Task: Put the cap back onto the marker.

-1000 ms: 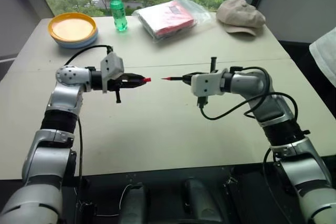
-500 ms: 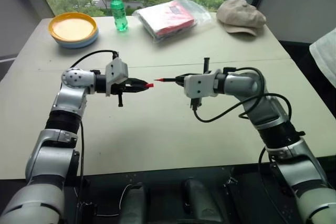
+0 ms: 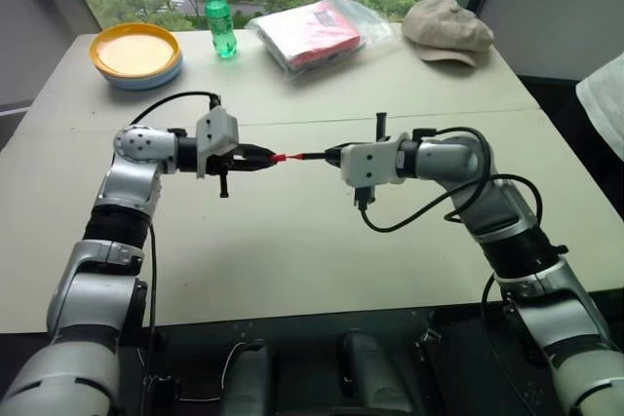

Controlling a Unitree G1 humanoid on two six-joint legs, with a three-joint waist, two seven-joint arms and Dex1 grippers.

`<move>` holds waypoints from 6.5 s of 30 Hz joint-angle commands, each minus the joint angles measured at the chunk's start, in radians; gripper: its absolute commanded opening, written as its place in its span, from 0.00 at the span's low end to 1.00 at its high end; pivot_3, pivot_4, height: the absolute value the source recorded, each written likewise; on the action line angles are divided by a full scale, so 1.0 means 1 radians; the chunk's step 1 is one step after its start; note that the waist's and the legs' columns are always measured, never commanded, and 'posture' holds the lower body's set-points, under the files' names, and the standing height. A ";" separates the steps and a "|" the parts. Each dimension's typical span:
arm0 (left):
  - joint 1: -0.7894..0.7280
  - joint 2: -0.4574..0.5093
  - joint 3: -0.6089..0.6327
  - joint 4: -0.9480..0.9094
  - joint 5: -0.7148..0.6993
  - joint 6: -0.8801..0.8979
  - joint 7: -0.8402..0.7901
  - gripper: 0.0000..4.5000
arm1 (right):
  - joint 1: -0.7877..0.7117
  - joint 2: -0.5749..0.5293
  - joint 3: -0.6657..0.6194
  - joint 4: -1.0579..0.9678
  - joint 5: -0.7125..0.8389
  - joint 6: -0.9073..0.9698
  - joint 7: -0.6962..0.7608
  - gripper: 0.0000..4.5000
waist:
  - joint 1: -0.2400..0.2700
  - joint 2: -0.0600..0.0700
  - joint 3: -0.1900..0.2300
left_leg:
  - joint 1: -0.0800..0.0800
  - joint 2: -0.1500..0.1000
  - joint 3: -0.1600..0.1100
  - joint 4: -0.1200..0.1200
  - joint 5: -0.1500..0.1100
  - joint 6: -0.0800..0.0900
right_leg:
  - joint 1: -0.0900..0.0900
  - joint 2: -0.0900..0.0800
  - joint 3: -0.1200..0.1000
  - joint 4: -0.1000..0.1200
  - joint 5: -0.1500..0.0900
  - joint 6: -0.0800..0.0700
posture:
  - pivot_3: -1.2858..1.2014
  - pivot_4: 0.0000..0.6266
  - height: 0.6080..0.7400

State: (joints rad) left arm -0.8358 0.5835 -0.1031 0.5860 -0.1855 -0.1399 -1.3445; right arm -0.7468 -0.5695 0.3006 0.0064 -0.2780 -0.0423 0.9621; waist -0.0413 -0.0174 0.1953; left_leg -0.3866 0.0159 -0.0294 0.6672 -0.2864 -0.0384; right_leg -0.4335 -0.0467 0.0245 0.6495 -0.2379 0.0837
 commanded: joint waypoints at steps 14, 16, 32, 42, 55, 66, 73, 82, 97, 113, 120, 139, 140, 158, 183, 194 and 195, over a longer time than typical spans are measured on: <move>0.013 0.017 0.014 -0.058 -0.007 0.014 -0.009 0.00 | -0.036 -0.015 -0.012 0.007 0.008 -0.017 -0.005 0.00 | 0.000 0.000 0.000 | 0.000 0.000 0.000 0.000 0.000 0.000 | 0.000 0.000 0.000 0.000 0.000 0.000 | 0.52 0.24 1.00; 0.014 0.018 0.015 -0.061 -0.007 0.016 -0.008 0.00 | -0.037 -0.017 -0.010 0.009 0.008 -0.018 -0.002 0.00 | 0.000 0.000 0.000 | 0.000 0.000 0.000 0.000 0.000 0.000 | 0.000 0.000 0.000 0.000 0.000 0.000 | 0.52 0.24 1.00; 0.020 0.018 0.017 -0.076 -0.007 0.020 0.002 0.00 | -0.030 -0.026 0.000 -0.006 0.025 -0.007 0.029 0.00 | 0.000 0.000 0.000 | 0.000 0.000 0.000 0.000 0.000 0.000 | 0.000 0.000 0.000 0.000 0.000 0.000 | 0.52 0.24 1.00; 0.031 0.006 0.011 -0.091 -0.009 0.028 0.004 0.00 | -0.028 -0.015 0.005 -0.030 0.033 0.013 0.031 0.00 | 0.000 0.000 0.000 | 0.000 0.000 0.000 0.000 0.000 0.000 | 0.000 0.000 0.000 0.000 0.000 0.000 | 0.52 0.24 1.00; 0.023 -0.004 0.008 -0.082 -0.005 0.022 0.007 0.00 | -0.021 0.000 0.012 -0.065 0.041 0.045 0.043 0.00 | 0.000 0.000 0.000 | 0.000 0.000 0.000 0.000 0.000 0.000 | 0.000 0.000 0.000 0.000 0.000 0.000 | 0.52 0.24 1.00; 0.018 -0.015 0.007 -0.083 -0.007 0.021 0.011 0.00 | -0.015 0.021 0.026 -0.097 0.050 0.074 0.064 0.00 | 0.000 0.000 0.000 | 0.000 0.000 0.000 0.000 0.000 0.000 | 0.000 0.000 0.000 0.000 0.000 0.000 | 0.52 0.24 1.00; 0.018 -0.017 0.006 -0.084 -0.006 0.020 0.007 0.00 | -0.017 0.030 0.038 -0.096 0.047 0.067 0.071 0.00 | 0.000 0.000 0.000 | 0.000 0.000 0.000 0.000 0.000 0.000 | 0.000 0.000 0.000 0.000 0.000 0.000 | 0.52 0.24 1.00; 0.026 -0.021 -0.001 -0.111 -0.011 0.025 -0.002 0.00 | -0.044 0.049 0.060 -0.053 0.020 0.037 0.061 0.00 | 0.000 0.000 0.000 | 0.000 0.000 0.000 0.000 0.000 0.000 | 0.000 0.000 0.000 0.000 0.000 0.000 | 0.52 0.24 1.00; 0.058 -0.002 0.005 -0.193 -0.025 0.022 -0.021 0.00 | -0.063 0.055 0.080 0.069 -0.003 -0.038 0.065 0.00 | 0.000 0.000 0.000 | 0.000 0.000 0.000 0.000 0.000 0.000 | 0.000 0.000 0.000 0.000 0.000 0.000 | 0.52 0.24 1.00; 0.067 -0.018 0.024 -0.200 -0.038 0.065 0.010 0.00 | -0.066 0.071 0.075 -0.017 0.040 0.001 0.096 0.00 | 0.000 0.000 0.000 | 0.000 0.000 0.000 0.000 0.000 0.000 | 0.000 0.000 0.000 0.001 0.000 0.000 | 0.52 0.24 1.00; 0.058 -0.024 0.043 -0.212 -0.080 0.184 0.010 0.00 | -0.043 0.081 0.093 -0.064 0.019 -0.015 0.077 0.00 | 0.000 0.000 0.000 | 0.000 0.000 0.000 0.000 0.000 0.000 | 0.000 0.000 0.000 0.001 0.000 0.000 | 0.52 0.24 1.00; 0.058 -0.023 0.006 -0.149 0.042 -0.125 0.025 0.00 | -0.002 0.094 0.121 -0.126 0.045 0.051 0.144 0.00 | 0.000 0.000 0.000 | 0.000 0.000 0.000 0.000 0.000 0.000 | 0.000 0.000 0.000 0.001 0.000 0.000 | 0.52 0.24 1.00; 0.056 -0.024 0.006 -0.144 0.045 -0.134 0.027 0.00 | -0.001 0.095 0.121 -0.129 0.045 0.060 0.149 0.00 | 0.000 0.000 0.000 | 0.000 0.000 0.000 0.000 0.000 0.000 | 0.000 0.000 0.000 0.000 0.000 0.000 | 0.52 0.24 1.00; 0.040 -0.045 0.037 -0.135 -0.010 0.016 0.015 0.00 | -0.042 0.111 0.120 -0.065 -0.079 -0.110 0.000 0.00 | -0.001 0.000 0.000 | 0.000 0.000 0.000 0.000 0.000 0.000 | 0.000 0.000 0.000 0.001 0.000 0.000 | 0.52 0.24 1.00; 0.015 -0.070 0.024 -0.128 0.022 -0.068 0.005 0.00 | -0.073 0.167 0.149 -0.048 -0.079 -0.154 0.034 0.00 | 0.000 0.000 0.000 | 0.000 0.000 0.000 0.000 0.000 0.000 | 0.000 0.000 0.000 0.001 0.000 0.000 | 0.52 0.24 1.00; -0.014 -0.102 0.034 -0.153 0.006 -0.019 0.032 0.00 | -0.093 0.188 0.162 0.017 -0.106 -0.190 0.023 0.00 | -0.001 0.000 0.000 | 0.000 0.000 0.000 0.000 0.000 0.000 | 0.000 0.000 0.000 0.001 0.000 0.000 | 0.52 0.24 1.00; -0.014 -0.102 0.033 -0.153 0.009 -0.020 0.031 0.00 | -0.093 0.190 0.162 0.020 -0.107 -0.192 0.023 0.00 | -0.001 0.000 0.000 | 0.000 0.000 0.000 0.000 0.000 0.000 | 0.000 0.000 0.000 0.001 0.000 0.000 | 0.52 0.24 1.00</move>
State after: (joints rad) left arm -0.7656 0.5469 -0.0632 0.5119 -0.1287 -0.1420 -1.3454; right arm -0.8068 -0.4715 0.3705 0.0912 -0.4302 -0.1501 0.9828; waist -0.0419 -0.0176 0.1952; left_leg -0.3865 0.0159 -0.0296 0.6677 -0.2864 -0.0384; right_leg -0.4336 -0.0467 0.0243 0.6502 -0.2379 0.0837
